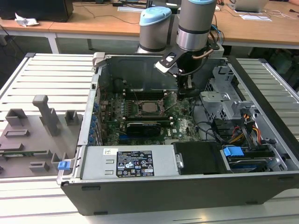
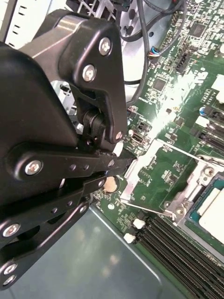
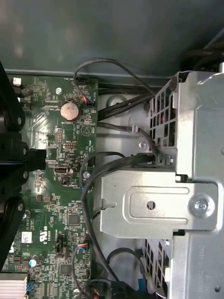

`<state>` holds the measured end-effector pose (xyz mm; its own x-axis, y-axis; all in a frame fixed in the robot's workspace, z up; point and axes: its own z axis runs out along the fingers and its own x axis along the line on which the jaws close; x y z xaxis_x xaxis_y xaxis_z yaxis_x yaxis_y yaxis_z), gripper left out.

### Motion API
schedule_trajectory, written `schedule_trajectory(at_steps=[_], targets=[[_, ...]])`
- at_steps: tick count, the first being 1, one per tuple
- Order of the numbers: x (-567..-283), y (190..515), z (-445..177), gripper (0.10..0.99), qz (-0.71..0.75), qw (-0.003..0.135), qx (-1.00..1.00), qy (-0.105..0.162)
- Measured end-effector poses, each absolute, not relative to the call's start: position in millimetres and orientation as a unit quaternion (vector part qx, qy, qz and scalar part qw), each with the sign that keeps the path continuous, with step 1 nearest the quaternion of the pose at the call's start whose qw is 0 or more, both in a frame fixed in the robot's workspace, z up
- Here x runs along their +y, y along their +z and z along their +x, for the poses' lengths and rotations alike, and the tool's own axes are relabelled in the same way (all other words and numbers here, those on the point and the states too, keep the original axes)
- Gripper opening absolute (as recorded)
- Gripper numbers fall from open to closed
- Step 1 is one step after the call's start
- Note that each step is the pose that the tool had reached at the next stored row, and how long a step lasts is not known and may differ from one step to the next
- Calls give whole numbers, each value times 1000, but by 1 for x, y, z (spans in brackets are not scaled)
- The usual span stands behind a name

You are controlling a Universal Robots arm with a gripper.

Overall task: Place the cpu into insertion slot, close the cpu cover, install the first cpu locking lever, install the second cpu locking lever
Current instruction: 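Close the cpu cover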

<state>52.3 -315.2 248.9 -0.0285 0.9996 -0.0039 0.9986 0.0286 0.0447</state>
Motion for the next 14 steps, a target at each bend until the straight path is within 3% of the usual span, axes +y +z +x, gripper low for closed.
schedule_trajectory(at_steps=[14], targets=[[-315,249,46,106,697,17,717,15]])
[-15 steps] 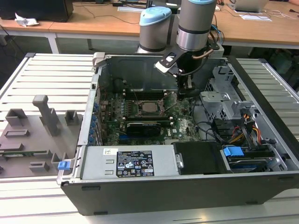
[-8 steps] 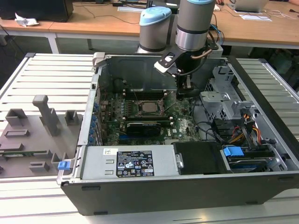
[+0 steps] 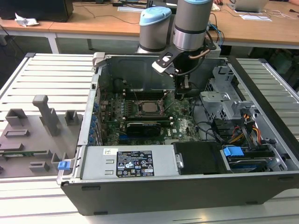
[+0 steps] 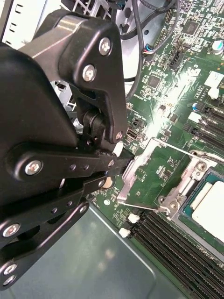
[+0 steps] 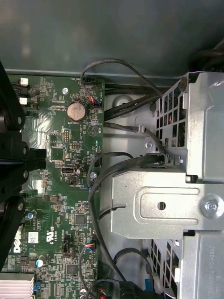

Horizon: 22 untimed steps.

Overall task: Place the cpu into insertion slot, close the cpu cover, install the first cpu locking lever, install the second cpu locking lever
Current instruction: 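Close the cpu cover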

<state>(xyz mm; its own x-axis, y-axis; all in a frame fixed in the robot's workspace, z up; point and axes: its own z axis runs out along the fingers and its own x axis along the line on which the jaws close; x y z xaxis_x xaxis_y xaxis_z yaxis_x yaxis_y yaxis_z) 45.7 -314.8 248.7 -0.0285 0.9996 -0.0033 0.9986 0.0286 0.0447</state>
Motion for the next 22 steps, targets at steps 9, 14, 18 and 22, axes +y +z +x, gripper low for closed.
schedule_trajectory(at_steps=[9,14,18,22], targets=[[-315,249,42,106,697,16,717,15],[-315,249,40,106,697,16,717,15],[-315,249,39,106,697,16,717,16],[-315,249,37,106,697,15,717,16]])
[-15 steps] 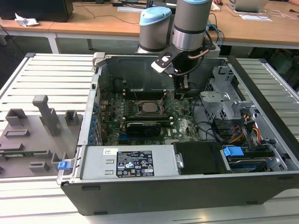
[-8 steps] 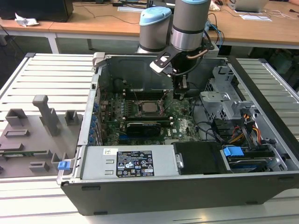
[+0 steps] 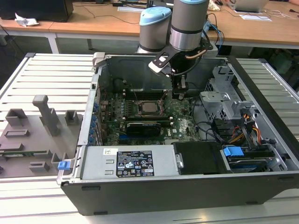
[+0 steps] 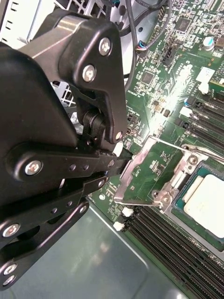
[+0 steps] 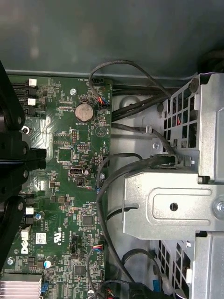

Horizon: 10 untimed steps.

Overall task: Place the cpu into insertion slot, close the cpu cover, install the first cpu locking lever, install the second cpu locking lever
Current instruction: 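Close the cpu cover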

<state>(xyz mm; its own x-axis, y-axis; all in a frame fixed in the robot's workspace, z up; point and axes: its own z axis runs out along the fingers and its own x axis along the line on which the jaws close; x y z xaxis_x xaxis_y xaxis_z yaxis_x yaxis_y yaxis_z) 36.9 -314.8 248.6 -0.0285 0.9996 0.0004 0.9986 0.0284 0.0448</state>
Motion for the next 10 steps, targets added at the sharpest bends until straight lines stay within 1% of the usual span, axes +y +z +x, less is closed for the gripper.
schedule_trajectory(at_steps=[10], targets=[[-315,249,31,106,697,15,717,16]])
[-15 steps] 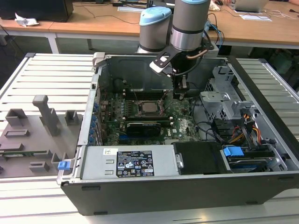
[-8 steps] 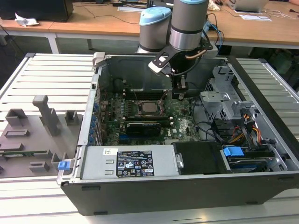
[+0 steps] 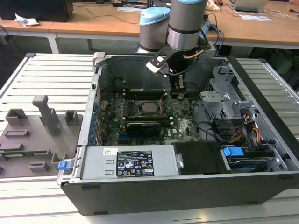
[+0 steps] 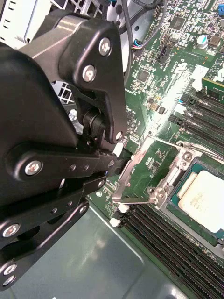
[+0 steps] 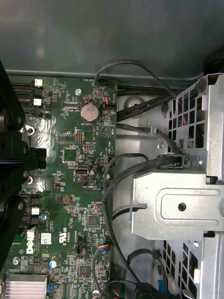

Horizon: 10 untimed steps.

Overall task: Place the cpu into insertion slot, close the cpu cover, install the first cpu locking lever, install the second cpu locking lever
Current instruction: 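Close the cpu cover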

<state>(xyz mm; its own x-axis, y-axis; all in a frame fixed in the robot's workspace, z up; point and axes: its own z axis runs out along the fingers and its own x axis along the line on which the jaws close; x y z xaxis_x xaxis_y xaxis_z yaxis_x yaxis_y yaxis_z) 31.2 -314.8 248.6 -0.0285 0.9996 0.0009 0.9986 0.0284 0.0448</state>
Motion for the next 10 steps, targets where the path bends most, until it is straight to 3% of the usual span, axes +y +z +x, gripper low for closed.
schedule_trajectory(at_steps=[10], targets=[[-315,249,28,106,697,15,717,16]])
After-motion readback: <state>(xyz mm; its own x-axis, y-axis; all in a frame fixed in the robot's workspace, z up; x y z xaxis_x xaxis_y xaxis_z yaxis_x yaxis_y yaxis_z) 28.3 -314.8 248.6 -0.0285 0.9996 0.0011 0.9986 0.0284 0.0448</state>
